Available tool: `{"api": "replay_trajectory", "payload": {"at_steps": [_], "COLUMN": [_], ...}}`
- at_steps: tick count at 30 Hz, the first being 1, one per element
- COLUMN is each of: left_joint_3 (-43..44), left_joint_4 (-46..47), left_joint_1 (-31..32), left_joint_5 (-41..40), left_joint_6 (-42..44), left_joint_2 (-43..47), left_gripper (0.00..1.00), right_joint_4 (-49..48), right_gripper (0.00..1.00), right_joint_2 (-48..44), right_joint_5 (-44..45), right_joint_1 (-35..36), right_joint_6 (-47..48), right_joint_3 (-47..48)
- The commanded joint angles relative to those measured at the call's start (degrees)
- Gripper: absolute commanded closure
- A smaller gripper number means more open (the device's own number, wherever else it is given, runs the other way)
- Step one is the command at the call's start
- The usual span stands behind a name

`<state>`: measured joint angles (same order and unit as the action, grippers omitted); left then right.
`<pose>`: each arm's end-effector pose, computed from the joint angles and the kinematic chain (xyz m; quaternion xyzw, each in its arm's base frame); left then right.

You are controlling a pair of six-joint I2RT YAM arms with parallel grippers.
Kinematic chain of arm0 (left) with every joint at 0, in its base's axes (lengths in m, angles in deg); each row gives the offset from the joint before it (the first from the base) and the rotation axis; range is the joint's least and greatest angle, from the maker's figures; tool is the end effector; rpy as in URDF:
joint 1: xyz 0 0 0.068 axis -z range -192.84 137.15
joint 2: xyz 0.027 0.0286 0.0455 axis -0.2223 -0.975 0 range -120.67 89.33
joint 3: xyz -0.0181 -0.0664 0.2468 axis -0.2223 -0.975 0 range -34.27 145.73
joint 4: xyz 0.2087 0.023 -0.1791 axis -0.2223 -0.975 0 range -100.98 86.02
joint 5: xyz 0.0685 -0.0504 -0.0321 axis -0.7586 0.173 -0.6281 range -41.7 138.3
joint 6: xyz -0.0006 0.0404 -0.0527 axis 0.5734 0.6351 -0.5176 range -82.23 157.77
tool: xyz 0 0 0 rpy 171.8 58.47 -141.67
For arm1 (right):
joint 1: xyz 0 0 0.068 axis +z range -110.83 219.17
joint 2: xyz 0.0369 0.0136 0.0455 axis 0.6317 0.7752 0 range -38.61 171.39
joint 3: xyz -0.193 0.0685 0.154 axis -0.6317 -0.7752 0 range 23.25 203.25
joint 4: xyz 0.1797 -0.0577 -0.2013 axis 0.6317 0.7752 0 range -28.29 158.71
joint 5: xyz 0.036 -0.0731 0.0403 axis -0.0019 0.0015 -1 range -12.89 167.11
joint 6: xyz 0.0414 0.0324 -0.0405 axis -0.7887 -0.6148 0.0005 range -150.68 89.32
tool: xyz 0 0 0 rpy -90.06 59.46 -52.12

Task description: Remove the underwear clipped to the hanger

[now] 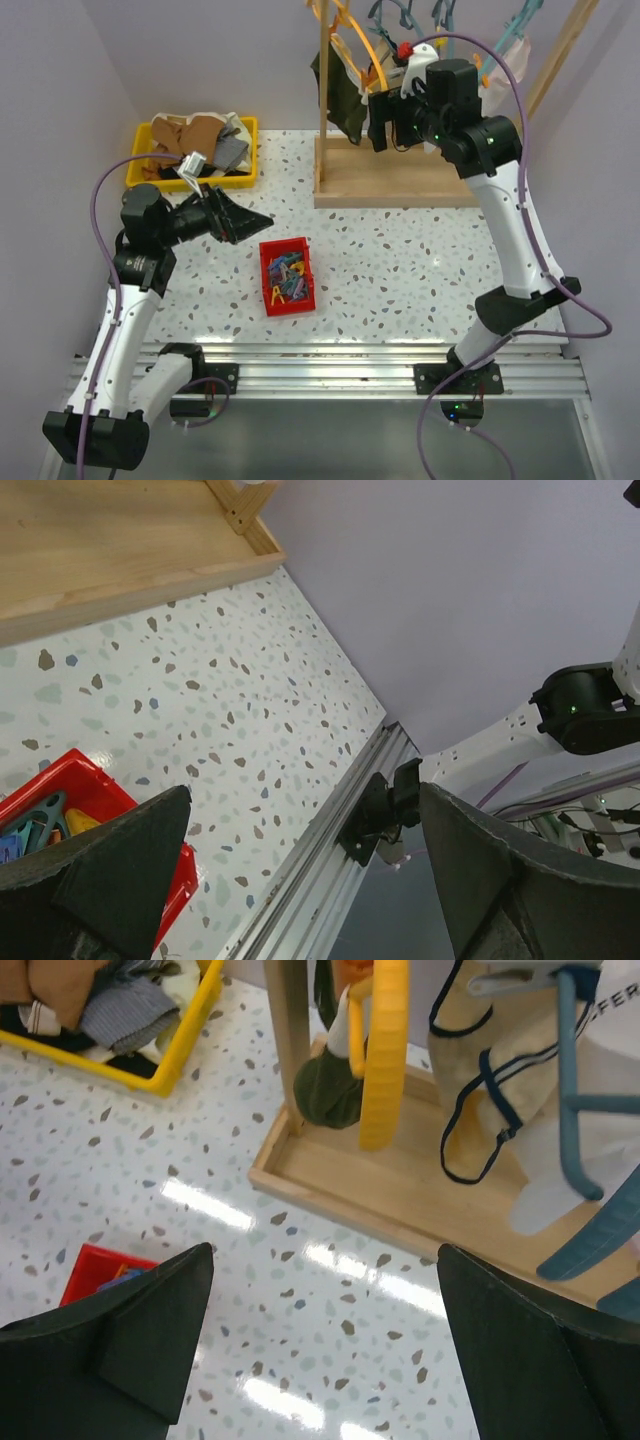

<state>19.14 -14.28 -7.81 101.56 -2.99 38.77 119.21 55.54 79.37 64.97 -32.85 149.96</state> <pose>0.2202 -0.0617 0.3633 0.0753 0.7302 -0.5397 0.4121 0.3069 0.1459 0.4971 -0.1621 0.8272 0.1138 0.5258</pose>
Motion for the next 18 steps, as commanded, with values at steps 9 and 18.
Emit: {"api": "replay_trajectory", "payload": {"at_steps": [9, 18], "left_joint_3": [5.48, 6.97], "left_joint_4": [-5.24, -7.97], "left_joint_1": [1.81, 3.40], "left_joint_5": [-1.40, -2.89], "left_joint_6": [5.68, 8.40], "left_joint_2": [-0.23, -0.32], "left_gripper": [0.00, 0.00], "right_joint_4": [-3.00, -5.02], "right_gripper": [0.03, 0.14], "right_joint_2": [13.34, 17.82], "right_joint_5": [0.99, -1.29], "right_joint_1": [-0.14, -2.60], "right_joint_6": [-0.20, -3.62], "right_joint_3": [18.47, 22.80]}}
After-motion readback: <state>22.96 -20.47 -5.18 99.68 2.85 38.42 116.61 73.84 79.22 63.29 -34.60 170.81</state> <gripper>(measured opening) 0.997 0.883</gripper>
